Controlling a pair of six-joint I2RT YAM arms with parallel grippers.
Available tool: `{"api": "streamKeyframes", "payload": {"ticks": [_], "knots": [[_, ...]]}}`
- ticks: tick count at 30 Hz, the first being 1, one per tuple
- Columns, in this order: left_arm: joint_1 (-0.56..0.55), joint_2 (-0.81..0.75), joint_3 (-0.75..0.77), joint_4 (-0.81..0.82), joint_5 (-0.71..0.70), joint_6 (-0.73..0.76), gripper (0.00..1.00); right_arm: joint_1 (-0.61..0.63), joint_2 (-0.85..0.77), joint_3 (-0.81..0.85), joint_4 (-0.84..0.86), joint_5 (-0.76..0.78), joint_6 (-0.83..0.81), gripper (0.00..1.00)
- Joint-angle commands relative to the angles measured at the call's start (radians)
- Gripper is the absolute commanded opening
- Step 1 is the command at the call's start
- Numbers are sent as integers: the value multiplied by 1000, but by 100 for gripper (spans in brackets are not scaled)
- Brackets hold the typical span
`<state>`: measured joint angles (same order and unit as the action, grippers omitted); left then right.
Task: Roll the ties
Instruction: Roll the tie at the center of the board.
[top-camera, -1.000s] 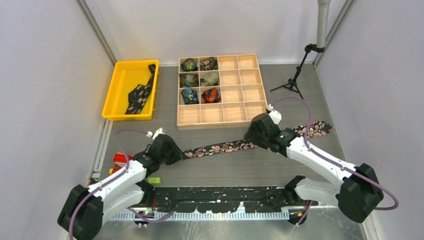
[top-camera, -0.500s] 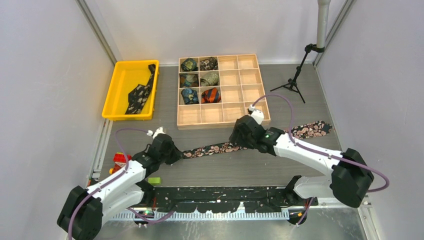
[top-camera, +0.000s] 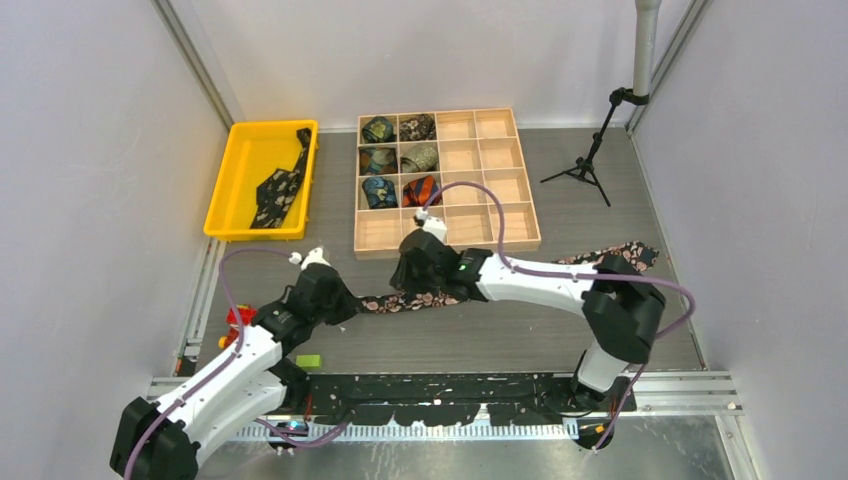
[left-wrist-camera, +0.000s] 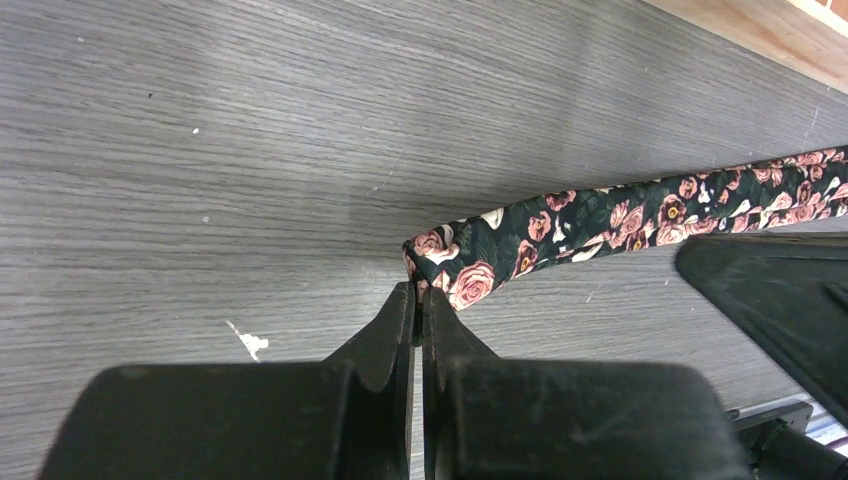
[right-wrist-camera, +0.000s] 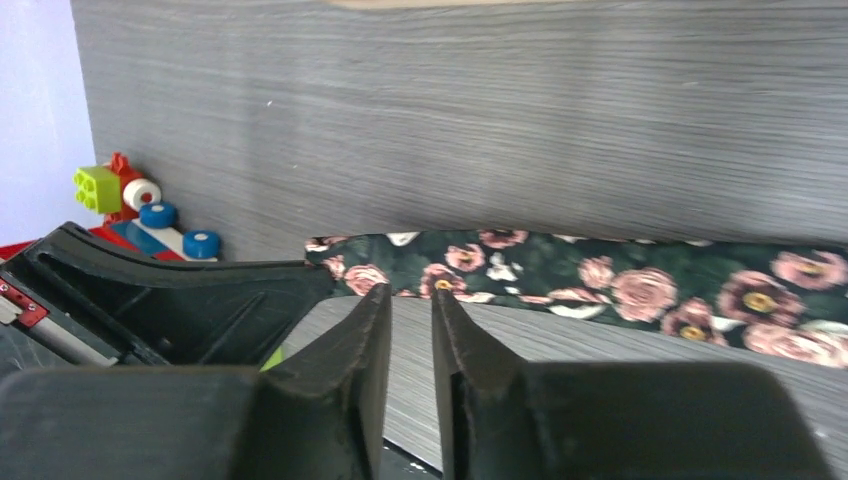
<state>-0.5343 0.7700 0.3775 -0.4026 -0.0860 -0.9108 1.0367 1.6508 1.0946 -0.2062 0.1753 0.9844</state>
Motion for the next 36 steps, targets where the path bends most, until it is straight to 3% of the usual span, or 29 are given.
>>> {"api": "streamKeyframes", "payload": {"ticks": [1,12,22,36], "knots": [[5,-18,51,-48,-21,36,0,32,83,102,68,-46,18,19],[5,-23,84,-74,-18,41,0,58,222,156,115,-102,46,6],[5,-48,118,-113,-20,43,0,70,292,180,130,-119,49,5],[5,-33,137,-119,-28,55,0,79,229,157,83,-77,35,4]]}}
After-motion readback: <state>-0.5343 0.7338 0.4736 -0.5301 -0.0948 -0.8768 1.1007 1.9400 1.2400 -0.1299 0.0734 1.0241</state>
